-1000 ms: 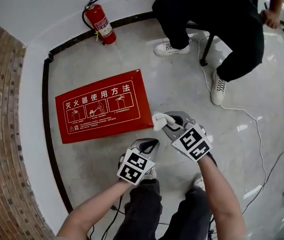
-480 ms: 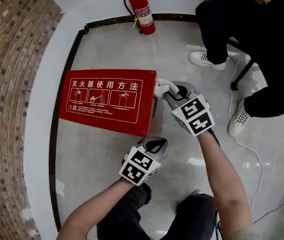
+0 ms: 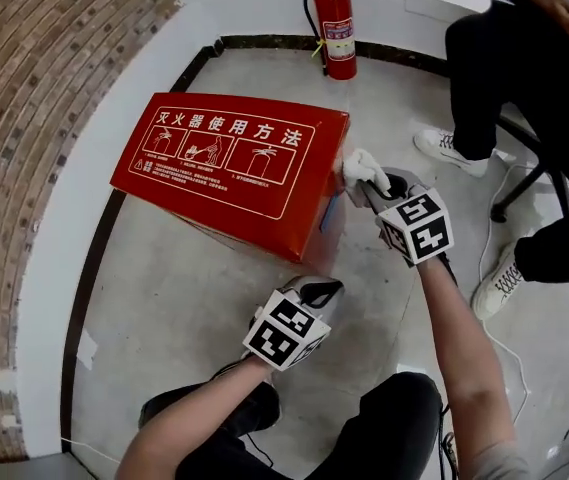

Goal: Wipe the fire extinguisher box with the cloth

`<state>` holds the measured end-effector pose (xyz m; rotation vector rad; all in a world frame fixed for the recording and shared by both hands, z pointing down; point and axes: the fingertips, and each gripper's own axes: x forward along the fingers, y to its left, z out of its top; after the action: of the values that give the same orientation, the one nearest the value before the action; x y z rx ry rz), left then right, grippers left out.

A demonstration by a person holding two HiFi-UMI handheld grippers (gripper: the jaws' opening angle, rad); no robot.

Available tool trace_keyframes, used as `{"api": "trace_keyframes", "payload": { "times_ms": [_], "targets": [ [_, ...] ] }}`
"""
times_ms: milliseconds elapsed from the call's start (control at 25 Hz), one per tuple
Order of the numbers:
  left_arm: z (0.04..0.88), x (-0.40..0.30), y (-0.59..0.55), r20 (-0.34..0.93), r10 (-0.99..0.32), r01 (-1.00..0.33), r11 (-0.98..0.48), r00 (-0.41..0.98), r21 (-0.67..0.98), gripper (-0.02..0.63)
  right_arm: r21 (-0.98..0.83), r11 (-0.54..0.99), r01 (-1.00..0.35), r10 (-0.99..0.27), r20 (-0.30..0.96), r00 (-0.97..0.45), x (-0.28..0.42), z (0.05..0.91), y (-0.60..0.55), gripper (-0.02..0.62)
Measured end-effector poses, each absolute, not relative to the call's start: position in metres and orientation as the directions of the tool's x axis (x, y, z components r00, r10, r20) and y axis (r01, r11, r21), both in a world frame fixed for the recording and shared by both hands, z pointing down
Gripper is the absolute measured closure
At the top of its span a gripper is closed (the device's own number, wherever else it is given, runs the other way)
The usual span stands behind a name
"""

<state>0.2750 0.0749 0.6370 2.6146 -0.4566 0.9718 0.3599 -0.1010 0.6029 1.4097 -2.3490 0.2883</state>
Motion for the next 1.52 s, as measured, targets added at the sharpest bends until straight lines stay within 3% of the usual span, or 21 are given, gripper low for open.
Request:
{"api": "trace_keyframes", "payload": {
  "times_ms": [400,920,1320,1520],
  "targets": [
    [0.672,0.237,0.076,0.707,-0.309,-0.529,-0.842,0.636,0.108,0.604,-0.056,0.710,-0.702,-0.635,0.380,-0.672,0.295,0.627,-0.030,0.515],
    [0.711,0.199,0.092,0.738,-0.359,-0.636,-0.762,0.571,0.122,0.604,-0.120,0.927,-0.356,-0.264,0.466,-0.845,0.228,0.708,0.089,0.515],
    [0.735,0.207,0.081,0.735,-0.346,-0.646,-0.746,0.583,0.162,0.604,-0.107,0.787,-0.608,-0.499,0.470,-0.728,0.273,0.755,0.011,0.515],
    [0.742,0.216,0.079,0.714,-0.332,-0.634,-0.747,0.616,0.200,0.604,-0.126,0.713,-0.690,-0.559,0.491,-0.668,0.305,0.780,-0.034,0.517]
  ]
}}
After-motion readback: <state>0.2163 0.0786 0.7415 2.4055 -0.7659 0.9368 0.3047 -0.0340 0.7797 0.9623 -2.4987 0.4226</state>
